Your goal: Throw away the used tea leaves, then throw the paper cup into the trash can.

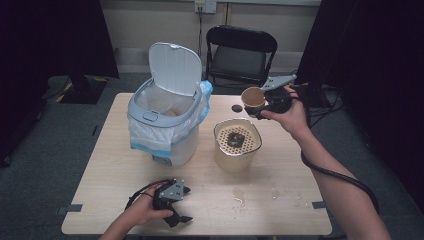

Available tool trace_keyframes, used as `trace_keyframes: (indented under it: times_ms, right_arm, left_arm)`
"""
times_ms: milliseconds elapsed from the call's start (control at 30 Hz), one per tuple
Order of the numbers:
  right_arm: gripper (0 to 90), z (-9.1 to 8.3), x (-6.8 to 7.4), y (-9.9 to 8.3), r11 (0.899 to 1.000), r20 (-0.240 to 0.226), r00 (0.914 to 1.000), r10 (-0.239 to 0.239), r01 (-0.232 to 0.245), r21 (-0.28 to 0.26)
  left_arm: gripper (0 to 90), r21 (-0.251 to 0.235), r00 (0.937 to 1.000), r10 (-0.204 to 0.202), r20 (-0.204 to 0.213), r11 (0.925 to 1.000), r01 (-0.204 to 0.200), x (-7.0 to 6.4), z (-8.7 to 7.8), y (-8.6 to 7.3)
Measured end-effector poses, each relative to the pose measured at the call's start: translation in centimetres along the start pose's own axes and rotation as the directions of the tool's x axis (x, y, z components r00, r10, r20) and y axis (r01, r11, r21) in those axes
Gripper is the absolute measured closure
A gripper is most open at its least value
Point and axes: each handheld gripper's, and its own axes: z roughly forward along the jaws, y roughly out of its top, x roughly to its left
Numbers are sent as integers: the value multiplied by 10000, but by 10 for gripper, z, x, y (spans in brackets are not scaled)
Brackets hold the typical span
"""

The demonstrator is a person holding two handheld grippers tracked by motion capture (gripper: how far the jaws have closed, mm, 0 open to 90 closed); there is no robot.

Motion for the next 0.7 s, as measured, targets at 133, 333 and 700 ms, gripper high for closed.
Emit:
trace_keyframes:
  times_ms: [133, 333, 700]
  right_arm:
    - [279, 1, 1, 2, 10000, -138, 9999, 33, -33, -43]
    - [277, 3, 3, 4, 9999, -367, 9993, 121, -124, -79]
    - [274, 5, 6, 11, 9999, -735, 9972, 131, -137, -72]
  left_arm:
    - [67, 1, 10000, 4, 0, 10000, -4, 0, 0, 0]
    - [67, -2, 10000, 4, -3, 10000, -4, 0, 0, 0]
    - [65, 14, 10000, 3, 18, 10000, -3, 0, 0, 0]
